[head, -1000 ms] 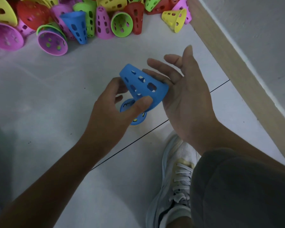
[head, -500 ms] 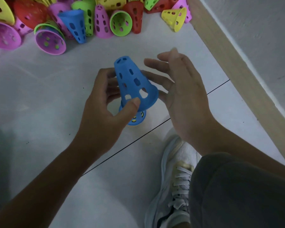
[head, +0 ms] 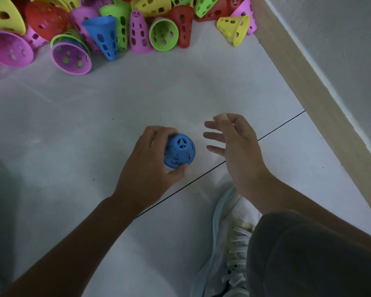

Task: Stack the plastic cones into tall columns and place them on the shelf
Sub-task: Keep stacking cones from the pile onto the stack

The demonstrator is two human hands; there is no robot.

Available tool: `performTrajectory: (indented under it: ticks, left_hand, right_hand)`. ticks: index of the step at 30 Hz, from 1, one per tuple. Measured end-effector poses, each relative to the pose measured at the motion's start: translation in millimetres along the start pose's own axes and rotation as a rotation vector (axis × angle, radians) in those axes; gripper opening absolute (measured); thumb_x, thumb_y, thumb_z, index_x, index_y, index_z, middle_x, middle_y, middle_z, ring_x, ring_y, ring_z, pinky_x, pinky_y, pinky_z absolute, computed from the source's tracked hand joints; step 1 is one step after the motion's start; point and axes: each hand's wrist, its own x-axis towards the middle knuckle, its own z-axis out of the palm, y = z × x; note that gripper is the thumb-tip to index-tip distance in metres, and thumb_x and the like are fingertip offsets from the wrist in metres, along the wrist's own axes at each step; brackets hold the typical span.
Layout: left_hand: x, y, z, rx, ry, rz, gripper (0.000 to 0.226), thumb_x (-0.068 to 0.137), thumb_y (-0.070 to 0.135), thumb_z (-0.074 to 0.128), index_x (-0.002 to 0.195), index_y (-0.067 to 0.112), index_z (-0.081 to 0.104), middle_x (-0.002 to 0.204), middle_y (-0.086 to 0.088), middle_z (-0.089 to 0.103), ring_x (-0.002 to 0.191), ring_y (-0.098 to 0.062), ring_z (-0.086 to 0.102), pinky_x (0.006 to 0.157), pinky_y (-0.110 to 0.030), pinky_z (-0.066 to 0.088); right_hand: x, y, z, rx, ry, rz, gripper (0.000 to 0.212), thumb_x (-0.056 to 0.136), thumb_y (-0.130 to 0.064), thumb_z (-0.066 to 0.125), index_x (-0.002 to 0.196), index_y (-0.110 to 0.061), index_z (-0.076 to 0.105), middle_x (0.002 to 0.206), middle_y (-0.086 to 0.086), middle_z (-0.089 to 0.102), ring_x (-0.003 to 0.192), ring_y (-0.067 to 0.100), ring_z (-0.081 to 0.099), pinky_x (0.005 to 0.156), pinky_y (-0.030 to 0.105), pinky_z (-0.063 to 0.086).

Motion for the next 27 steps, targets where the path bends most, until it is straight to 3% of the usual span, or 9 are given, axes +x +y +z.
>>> performTrajectory:
  ticks: [4, 18, 23, 27]
  left_hand:
    - [15, -5, 0, 0.027, 0.063, 0.023, 0.061, 0.081, 0.032, 0.074, 0.134, 0.02, 0.048, 0.129, 0.004, 0.045, 0.114, -0.015, 0.055, 0.093, -0.03, 0.055]
    - [107, -39, -28, 0.05, 0.163, 0.01, 0.068, 0.082, 0.024, 0.078, 0.142, 0.015, 0.045, 0.133, -0.003, 0.048, 0.121, -0.019, 0.052, 0.102, -0.034, 0.048]
    - [133, -46, -42, 0.085, 0.141, -0.017, 0.07, 0.083, 0.026, 0.077, 0.143, 0.014, 0.043, 0.133, -0.004, 0.048, 0.121, -0.021, 0.05, 0.104, -0.035, 0.047]
    - [134, -49, -55, 0.052, 0.088, -0.028, 0.075, 0.083, 0.033, 0.078, 0.147, 0.021, 0.039, 0.139, 0.002, 0.045, 0.125, -0.017, 0.048, 0.104, -0.035, 0.046]
  right_hand:
    - [11, -2, 5, -0.032, -0.008, -0.026, 0.023, 0.105, -0.03, 0.051, 0.116, -0.012, 0.059, 0.11, -0.001, 0.072, 0.098, 0.015, 0.071, 0.089, 0.039, 0.058]
    - [72, -14, 20, -0.213, -0.047, -0.177, 0.005, 0.102, -0.027, 0.056, 0.098, -0.027, 0.059, 0.111, 0.0, 0.07, 0.097, 0.015, 0.069, 0.092, 0.044, 0.057]
    - [102, -22, 29, -0.264, -0.086, -0.214, 0.004, 0.098, -0.027, 0.06, 0.097, -0.03, 0.06, 0.11, -0.002, 0.069, 0.104, 0.021, 0.066, 0.093, 0.046, 0.056]
    - [117, -35, 36, -0.309, -0.124, -0.245, 0.003, 0.098, -0.028, 0.061, 0.101, -0.029, 0.061, 0.108, -0.006, 0.067, 0.101, 0.018, 0.066, 0.09, 0.04, 0.056]
